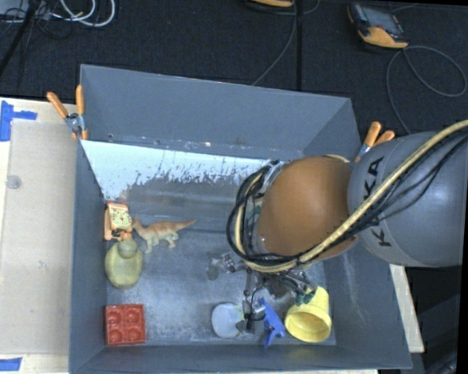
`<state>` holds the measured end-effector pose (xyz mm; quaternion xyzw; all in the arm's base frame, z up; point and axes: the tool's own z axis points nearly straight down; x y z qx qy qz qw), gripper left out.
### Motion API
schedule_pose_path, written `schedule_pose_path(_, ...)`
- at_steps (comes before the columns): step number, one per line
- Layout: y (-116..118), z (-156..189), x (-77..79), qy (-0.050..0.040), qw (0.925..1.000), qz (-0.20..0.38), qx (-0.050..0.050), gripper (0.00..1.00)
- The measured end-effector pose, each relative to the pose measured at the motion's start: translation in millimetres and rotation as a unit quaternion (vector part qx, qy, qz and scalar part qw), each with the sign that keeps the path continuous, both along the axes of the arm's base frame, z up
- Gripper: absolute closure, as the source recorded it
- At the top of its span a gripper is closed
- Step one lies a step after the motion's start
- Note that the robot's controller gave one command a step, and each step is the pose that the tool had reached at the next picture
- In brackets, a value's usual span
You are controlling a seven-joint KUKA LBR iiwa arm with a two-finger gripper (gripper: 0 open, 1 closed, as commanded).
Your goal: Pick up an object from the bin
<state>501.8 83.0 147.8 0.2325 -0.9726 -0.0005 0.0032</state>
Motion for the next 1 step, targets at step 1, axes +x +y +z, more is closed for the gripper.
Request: schedule_pose_path(1,-11.5,-6.7,-2.9,-0.0019,0.9974,-0.072,0.0,0.0)
